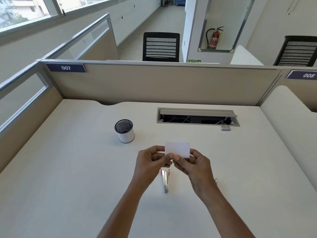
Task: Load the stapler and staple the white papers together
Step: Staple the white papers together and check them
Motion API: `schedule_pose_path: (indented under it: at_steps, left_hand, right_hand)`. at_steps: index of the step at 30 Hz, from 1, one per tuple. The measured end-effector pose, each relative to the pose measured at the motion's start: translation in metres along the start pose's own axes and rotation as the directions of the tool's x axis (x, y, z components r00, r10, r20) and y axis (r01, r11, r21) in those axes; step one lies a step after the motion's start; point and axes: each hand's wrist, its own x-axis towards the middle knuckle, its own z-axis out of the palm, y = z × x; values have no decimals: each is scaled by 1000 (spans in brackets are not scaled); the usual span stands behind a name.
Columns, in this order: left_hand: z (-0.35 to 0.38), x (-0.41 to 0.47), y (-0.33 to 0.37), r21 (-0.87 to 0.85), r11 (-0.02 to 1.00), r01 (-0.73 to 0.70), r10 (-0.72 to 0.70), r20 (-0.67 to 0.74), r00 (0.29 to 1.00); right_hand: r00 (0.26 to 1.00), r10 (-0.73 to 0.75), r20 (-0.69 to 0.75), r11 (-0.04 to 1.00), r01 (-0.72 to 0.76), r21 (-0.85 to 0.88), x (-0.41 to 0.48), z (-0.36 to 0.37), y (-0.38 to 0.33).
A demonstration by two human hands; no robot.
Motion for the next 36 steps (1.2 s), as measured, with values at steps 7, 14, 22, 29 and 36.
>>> schedule_pose_path:
  at_steps: [7,14,22,29,36]
  left_hand:
    - [-1,-1,-2,-15,999,-28,28,-4,1000]
    - [-4,3,-5,-35,999,-23,22,-48,999]
    - [-9,3,-9,-59,998,7,-9,-36,999]
    - [-10,4,-14,-154,987,55,-60,-25,998]
    - [-20,7,-22,-169,983,71,-87,-90,992]
  right_hand:
    - [999,42,-25,999,-42,-10,-2,-3,-7]
    - [998,40,-43,999,-39,21,-2,-9,-15]
    - [1000,-16,14,994,18,-106,1,-9,-18]
    - [999,-24,-27,992,21,-125,5,-8,-17]
    - [996,-43,-78,992,33,-124,13,-15,2]
